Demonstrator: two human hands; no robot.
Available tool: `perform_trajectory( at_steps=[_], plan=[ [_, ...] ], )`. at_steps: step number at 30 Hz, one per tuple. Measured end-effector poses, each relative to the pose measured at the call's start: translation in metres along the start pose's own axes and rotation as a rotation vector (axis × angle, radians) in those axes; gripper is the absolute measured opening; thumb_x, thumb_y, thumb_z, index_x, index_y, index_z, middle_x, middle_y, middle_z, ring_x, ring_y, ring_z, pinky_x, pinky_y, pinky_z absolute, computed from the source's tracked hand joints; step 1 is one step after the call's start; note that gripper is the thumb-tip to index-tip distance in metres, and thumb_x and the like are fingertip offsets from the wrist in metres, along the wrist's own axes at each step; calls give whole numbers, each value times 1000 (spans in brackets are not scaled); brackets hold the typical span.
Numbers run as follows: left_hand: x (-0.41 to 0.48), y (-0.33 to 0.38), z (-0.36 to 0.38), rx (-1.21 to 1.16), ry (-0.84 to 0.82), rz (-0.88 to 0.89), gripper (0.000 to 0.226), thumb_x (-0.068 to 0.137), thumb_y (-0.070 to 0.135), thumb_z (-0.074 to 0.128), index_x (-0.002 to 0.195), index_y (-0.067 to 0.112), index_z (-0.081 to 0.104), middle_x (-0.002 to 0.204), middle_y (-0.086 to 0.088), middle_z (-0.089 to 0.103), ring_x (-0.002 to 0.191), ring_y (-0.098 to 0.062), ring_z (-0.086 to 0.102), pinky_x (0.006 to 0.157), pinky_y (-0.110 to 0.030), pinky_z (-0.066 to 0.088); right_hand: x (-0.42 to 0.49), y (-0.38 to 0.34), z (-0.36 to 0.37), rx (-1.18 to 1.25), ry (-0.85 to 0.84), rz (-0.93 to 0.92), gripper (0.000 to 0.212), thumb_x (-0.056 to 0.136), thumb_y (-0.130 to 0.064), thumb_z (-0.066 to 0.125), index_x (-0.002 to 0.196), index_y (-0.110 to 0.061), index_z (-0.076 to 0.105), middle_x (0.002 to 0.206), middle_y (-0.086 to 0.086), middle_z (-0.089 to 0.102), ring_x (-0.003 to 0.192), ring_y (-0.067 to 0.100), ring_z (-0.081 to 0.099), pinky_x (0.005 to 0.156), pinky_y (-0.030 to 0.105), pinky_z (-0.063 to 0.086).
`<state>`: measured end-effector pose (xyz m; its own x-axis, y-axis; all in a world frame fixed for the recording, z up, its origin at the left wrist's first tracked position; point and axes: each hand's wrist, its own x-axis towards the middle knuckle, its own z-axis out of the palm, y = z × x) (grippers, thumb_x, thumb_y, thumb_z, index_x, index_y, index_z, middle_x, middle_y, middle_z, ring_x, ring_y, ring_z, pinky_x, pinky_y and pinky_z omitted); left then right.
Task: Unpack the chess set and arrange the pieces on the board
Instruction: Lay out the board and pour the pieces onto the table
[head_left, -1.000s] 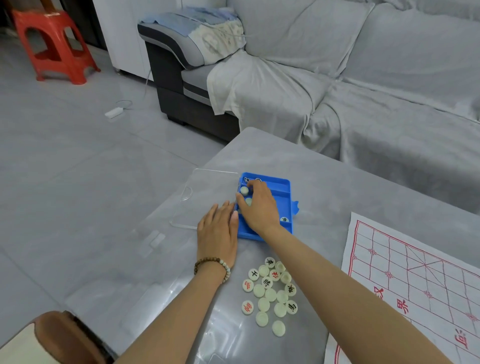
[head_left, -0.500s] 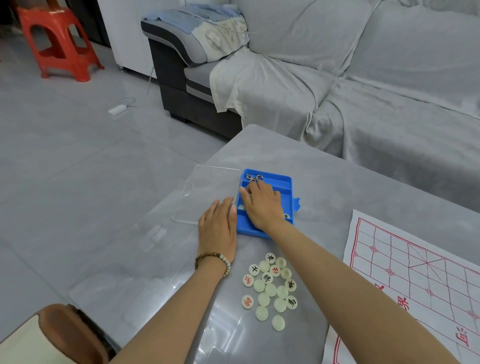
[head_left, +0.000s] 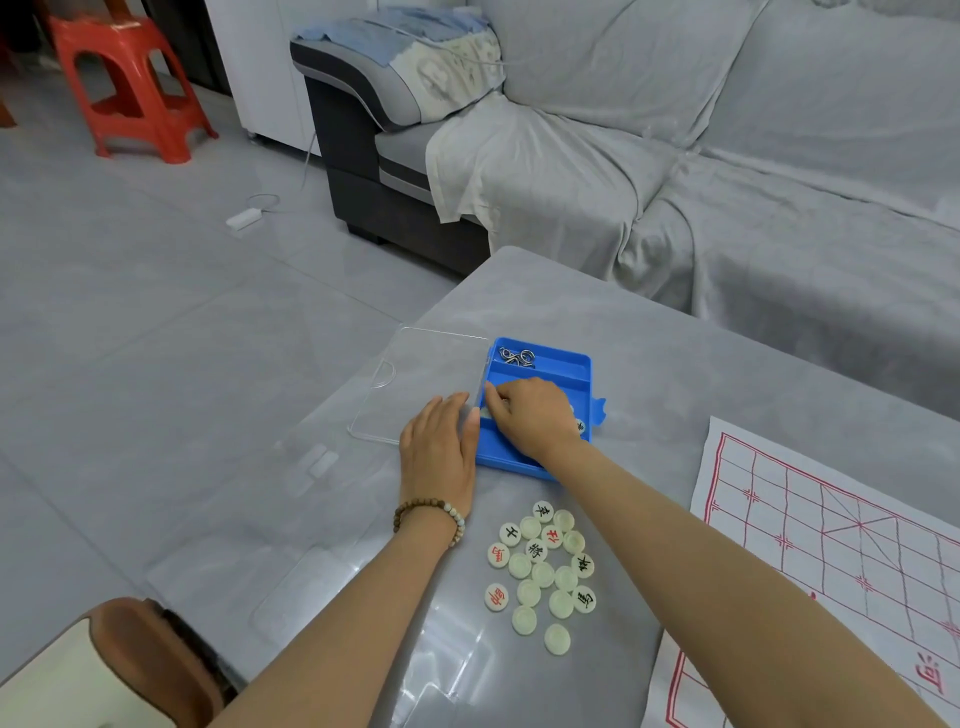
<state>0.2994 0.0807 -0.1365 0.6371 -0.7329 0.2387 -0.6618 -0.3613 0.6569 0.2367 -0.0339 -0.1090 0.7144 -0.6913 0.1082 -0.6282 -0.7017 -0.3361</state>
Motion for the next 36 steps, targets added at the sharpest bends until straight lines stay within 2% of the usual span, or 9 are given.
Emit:
perform_trajectory(
  at_steps=[6, 11, 13, 17, 19, 22, 26, 31, 36],
  plan=[
    [0, -1, -2, -125, 36, 14, 67, 91, 56, 10, 123, 15, 53, 124, -1, 57, 121, -19, 46, 106, -38, 30, -16, -4, -41, 424, 207, 109, 53, 97, -27, 42, 49, -16, 21, 45, -2, 21, 46, 14, 20, 51, 31, 22],
    [-13, 0, -29, -559, 181, -163, 35, 100, 26, 28, 120, 17, 55, 121, 11, 52, 114, -4, 45, 89, 0, 28, -83, -48, -35, 314, 49, -52, 56, 95, -27, 46, 46, -22, 20, 43, -2, 22, 46, 16, 25, 48, 30, 20],
    [-26, -10, -48, -615, 212, -220, 35, 100, 20, 27, 120, 17, 55, 122, 9, 54, 114, -2, 45, 87, 4, 27, -97, -65, -20, 230, 0, -74, 54, 95, -29, 45, 47, -23, 23, 45, -1, 28, 52, 20, 33, 52, 32, 21],
    [-61, -42, -79, -432, 86, -189, 35, 101, 22, 27, 123, 17, 53, 126, 5, 53, 115, -5, 44, 94, -7, 27, -98, -81, 13, 92, -80, -89, 44, 98, -36, 36, 63, -17, 55, 78, 7, 62, 81, 29, 55, 62, 31, 28],
    [-75, -52, -84, -226, -11, -110, 40, 99, 31, 25, 127, 16, 51, 130, 0, 52, 121, -13, 42, 100, -15, 24, -98, -83, 22, 3, -62, -203, 51, 96, -39, 26, 82, -8, 65, 92, 13, 62, 93, 30, 54, 72, 35, 31],
    [-84, -53, -81, 33, -128, 8, 61, 90, 45, 12, 133, 18, 45, 137, 0, 47, 131, -17, 35, 110, -24, 16, -103, -76, 27, -29, -99, -269, 60, 84, -49, 14, 91, -10, 59, 98, 10, 54, 98, 25, 46, 82, 33, 26],
    [-86, -47, -76, 83, -220, 63, 61, 89, 41, 10, 142, 20, 32, 146, 2, 35, 138, -13, 25, 116, -29, 12, -110, -58, 8, 285, -117, -157, 30, 98, -32, 36, 103, -14, 59, 106, 2, 56, 101, 17, 47, 90, 32, 34],
    [-89, -33, -67, 158, -385, 250, 75, 80, 52, -7, 147, 22, 10, 155, 7, 10, 143, -10, 5, 112, -21, -3, -130, -26, -27, 518, -7, 18, 27, 100, -27, 37, 111, -17, 59, 112, -5, 59, 107, 9, 52, 91, 22, 38],
    [-88, -16, -57, 381, -494, 375, 82, 70, 51, -20, 146, 25, -7, 156, 7, -4, 143, -11, -5, 113, -29, -5, -159, -2, -36, 453, 29, 81, 32, 99, -33, 37, 123, -19, 53, 123, -6, 54, 112, 8, 50, 94, 22, 36]
  ],
)
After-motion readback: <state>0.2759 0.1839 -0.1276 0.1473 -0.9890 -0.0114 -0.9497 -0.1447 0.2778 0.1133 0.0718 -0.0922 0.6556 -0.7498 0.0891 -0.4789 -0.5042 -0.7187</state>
